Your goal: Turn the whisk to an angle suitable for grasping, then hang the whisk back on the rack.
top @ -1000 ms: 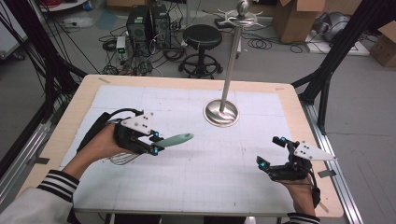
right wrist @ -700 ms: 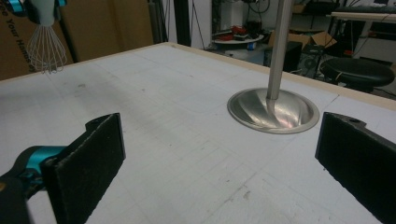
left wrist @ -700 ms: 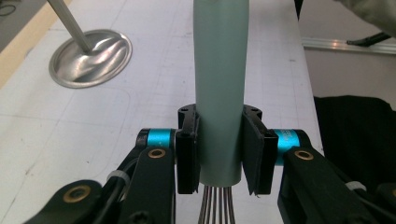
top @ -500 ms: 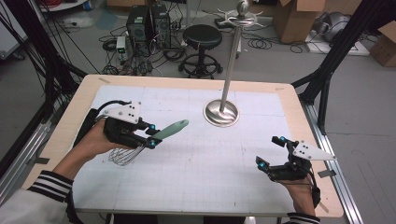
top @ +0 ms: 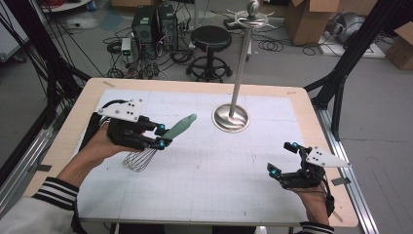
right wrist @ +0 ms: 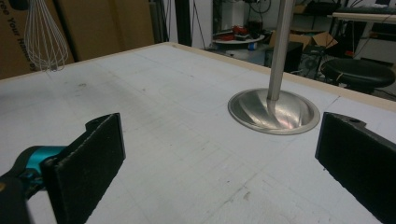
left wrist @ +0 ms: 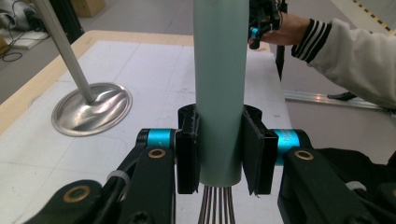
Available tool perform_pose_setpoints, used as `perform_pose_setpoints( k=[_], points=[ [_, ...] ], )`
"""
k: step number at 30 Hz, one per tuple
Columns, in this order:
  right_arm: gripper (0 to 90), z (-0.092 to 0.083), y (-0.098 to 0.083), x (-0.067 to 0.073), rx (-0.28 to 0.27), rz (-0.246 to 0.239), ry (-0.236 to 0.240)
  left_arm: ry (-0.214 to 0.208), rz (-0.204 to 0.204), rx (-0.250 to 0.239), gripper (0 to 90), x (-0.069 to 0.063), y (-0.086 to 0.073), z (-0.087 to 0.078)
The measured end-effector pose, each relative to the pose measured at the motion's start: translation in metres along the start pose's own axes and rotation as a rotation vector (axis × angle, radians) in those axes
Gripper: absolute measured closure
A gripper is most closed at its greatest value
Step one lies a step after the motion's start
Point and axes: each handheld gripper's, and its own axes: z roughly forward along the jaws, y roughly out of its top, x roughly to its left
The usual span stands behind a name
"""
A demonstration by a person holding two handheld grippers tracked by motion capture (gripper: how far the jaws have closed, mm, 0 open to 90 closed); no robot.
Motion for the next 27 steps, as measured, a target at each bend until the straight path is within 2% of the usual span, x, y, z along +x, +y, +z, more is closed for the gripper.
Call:
perform_pose_setpoints(
  k=[1, 8, 10, 25, 27],
  points=[
    [0.1, -0.0001, 0.0, -0.0003, -0.002, -0.002, -0.001, -0.008, -0.003, -0.024, 69.4, -0.0005, 0.0009, 0.0008],
    [0.1, 0.0004, -0.0006, -0.0016, 0.003, -0.001, -0.004, -0.013, 0.001, -0.06, 69.4, 0.0005, 0.0035, 0.0027],
    [0.1, 0.0004, -0.0009, -0.0014, 0.005, 0.006, -0.003, -0.012, 0.002, -0.089, 69.4, 0.0002, 0.0039, 0.0027],
    [0.1, 0.0013, -0.0003, -0.0006, 0.016, -0.005, -0.003, -0.01, 0.009, -0.108, 69.4, -0.0005, 0.0044, 0.0033],
    [0.1, 0.0031, 0.0036, 0.0012, 0.018, -0.007, 0.025, -0.009, 0.009, -0.114, 69.4, -0.0009, 0.0046, 0.004]
  ],
)
